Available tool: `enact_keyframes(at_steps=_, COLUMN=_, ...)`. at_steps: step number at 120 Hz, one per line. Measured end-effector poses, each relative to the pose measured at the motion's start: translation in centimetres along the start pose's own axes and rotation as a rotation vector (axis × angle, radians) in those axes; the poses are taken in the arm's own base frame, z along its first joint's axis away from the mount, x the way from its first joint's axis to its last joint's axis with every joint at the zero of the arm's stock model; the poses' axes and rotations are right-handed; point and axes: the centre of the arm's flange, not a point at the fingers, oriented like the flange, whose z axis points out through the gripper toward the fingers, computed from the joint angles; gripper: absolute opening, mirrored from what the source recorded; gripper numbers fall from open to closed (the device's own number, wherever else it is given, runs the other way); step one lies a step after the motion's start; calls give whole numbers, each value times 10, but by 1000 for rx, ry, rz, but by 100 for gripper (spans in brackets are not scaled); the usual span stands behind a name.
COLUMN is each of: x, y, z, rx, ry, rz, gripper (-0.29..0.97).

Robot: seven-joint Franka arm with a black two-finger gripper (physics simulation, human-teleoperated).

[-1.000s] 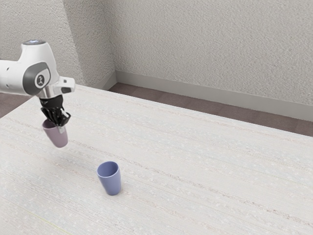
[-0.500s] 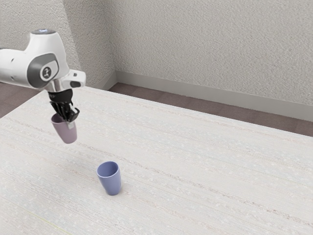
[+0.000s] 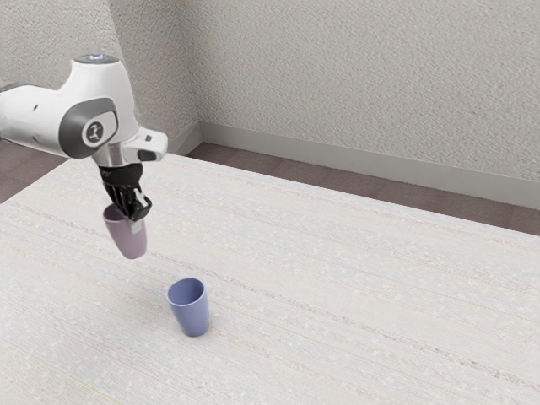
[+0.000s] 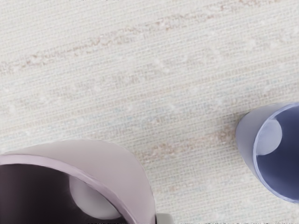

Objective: Place the left cup onto the right cup

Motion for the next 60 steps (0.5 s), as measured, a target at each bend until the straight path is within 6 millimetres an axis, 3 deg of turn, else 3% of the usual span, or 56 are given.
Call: enact_keyframes(at_steps=60, x=2, y=50, z=-20, rx=24, ry=25, rz=94, gripper=-11)
